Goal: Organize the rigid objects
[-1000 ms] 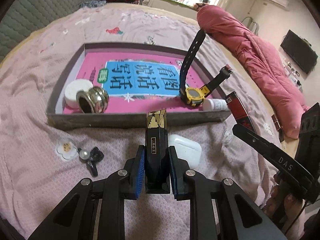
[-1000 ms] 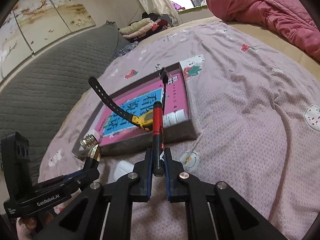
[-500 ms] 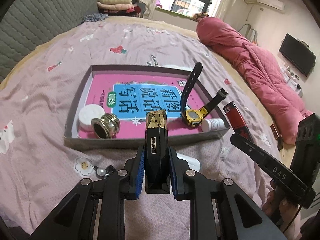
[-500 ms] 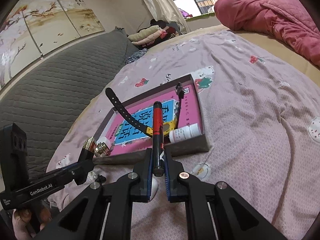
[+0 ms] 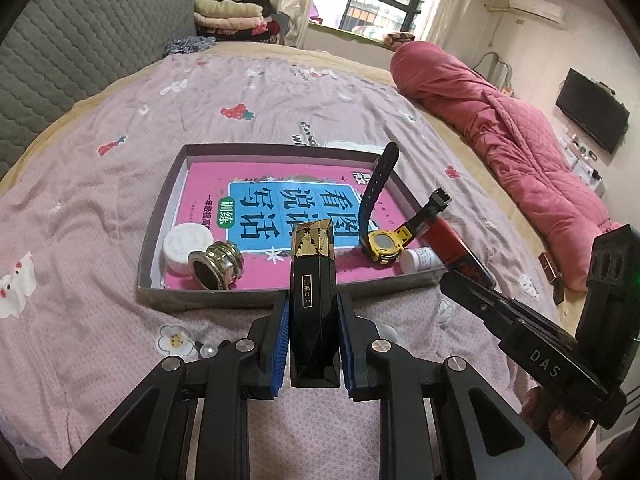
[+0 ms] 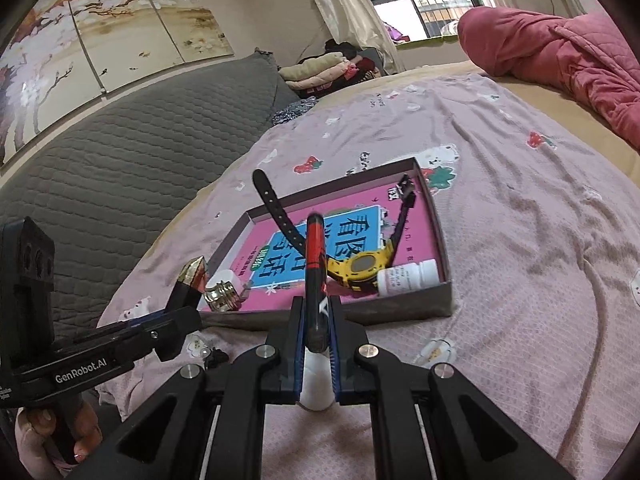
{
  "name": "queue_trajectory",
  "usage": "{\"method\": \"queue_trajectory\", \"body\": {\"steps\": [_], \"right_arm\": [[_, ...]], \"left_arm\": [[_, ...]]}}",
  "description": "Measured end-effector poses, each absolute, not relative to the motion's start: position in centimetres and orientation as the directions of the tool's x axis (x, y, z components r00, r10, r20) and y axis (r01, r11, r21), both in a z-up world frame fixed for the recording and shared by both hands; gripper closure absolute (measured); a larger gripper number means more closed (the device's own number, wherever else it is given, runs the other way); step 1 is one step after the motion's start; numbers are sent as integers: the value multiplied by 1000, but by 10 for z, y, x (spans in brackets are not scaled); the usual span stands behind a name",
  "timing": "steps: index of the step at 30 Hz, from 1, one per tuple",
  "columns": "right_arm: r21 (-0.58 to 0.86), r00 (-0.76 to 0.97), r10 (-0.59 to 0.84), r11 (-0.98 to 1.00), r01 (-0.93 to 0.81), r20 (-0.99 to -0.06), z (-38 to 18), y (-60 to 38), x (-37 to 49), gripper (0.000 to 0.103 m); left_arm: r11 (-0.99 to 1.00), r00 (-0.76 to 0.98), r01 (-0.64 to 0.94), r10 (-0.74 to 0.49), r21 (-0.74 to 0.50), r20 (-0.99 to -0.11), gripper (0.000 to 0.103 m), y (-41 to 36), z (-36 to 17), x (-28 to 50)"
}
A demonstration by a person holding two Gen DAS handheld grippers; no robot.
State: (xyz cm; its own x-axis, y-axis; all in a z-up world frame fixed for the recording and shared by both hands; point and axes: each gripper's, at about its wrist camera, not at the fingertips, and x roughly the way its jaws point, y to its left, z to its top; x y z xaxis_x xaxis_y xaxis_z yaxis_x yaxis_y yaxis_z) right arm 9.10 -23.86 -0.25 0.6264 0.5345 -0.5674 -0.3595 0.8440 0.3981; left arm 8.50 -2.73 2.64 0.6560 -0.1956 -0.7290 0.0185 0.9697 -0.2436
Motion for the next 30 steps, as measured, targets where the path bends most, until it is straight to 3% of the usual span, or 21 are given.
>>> {"method": "queue_trajectory", "body": {"steps": [18,30], "right_arm": [[352,624,521,854,-384,-583,-4,-217,101,98],[293,601,452,890,-349,-659,-17,-241,104,97]], "left_arm": [[969,642,2,-191,-247,-743,81,-22,16,92],[968,642,15,-201,-250,-740,81,-29,18,92]]}}
